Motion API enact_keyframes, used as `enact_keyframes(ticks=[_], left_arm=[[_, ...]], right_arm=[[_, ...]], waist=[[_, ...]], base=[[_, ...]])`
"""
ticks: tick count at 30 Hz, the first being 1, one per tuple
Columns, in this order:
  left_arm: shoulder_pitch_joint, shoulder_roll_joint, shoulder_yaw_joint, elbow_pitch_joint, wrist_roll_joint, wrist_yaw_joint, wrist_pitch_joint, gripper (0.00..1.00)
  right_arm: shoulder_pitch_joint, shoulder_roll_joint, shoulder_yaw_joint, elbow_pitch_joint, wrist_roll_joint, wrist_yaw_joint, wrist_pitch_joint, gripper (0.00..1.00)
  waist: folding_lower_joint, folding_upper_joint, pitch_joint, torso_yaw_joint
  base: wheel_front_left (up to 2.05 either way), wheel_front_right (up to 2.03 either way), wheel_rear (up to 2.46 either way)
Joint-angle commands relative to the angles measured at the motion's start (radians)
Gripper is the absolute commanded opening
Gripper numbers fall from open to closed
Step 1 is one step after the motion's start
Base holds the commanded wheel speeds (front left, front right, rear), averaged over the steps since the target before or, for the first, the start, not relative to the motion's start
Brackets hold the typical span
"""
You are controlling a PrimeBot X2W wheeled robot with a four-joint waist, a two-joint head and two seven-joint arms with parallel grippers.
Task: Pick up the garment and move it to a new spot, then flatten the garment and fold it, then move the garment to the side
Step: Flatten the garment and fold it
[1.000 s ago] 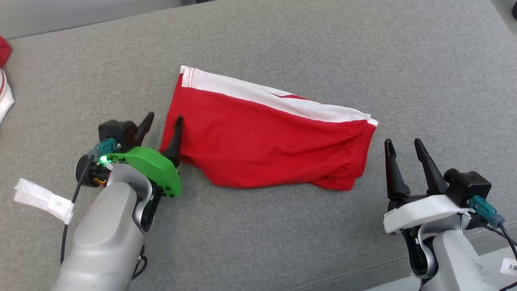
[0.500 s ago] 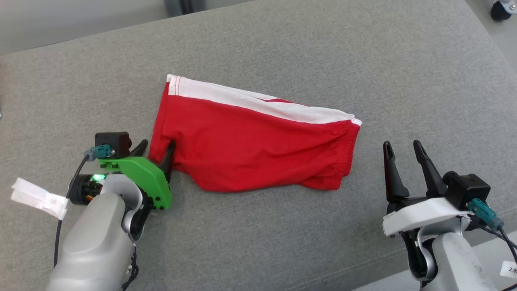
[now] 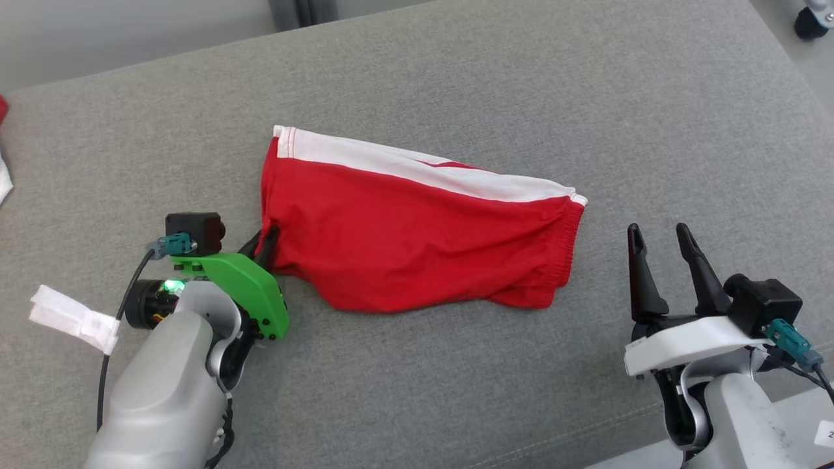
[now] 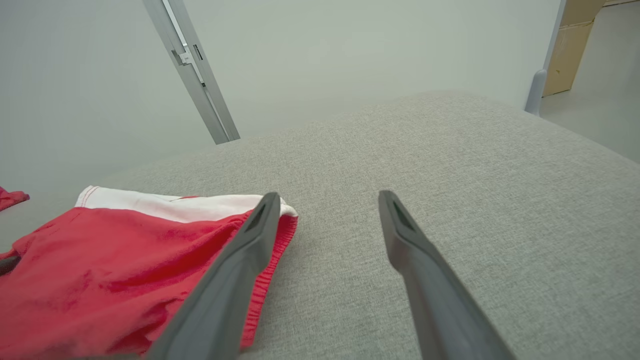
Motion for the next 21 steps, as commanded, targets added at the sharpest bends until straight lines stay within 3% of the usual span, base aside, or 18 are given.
enact_keyframes(ticks=[1, 8, 21], left_arm=[[0.022, 0.002, -0.003, -0.009, -0.001, -0.004, -0.012, 0.00], [0.100, -0.001, 0.007, -0.072, -0.024, 0.005, -0.063, 0.00], [0.366, -0.015, 0.052, -0.225, -0.104, 0.077, -0.123, 0.00]], right_arm=[[0.016, -0.003, -0.006, -0.005, -0.006, -0.001, -0.003, 1.00], [0.036, -0.003, -0.046, 0.001, -0.032, -0.001, -0.003, 1.00], [0.058, -0.003, -0.056, 0.022, -0.061, -0.001, -0.003, 1.00]], waist=[[0.0000, 0.0000, -0.023, 0.024], [0.0000, 0.0000, -0.076, 0.091], [0.0000, 0.0000, -0.130, 0.161]], base=[[0.00, 0.00, 0.00], [0.00, 0.00, 0.00], [0.00, 0.00, 0.00]])
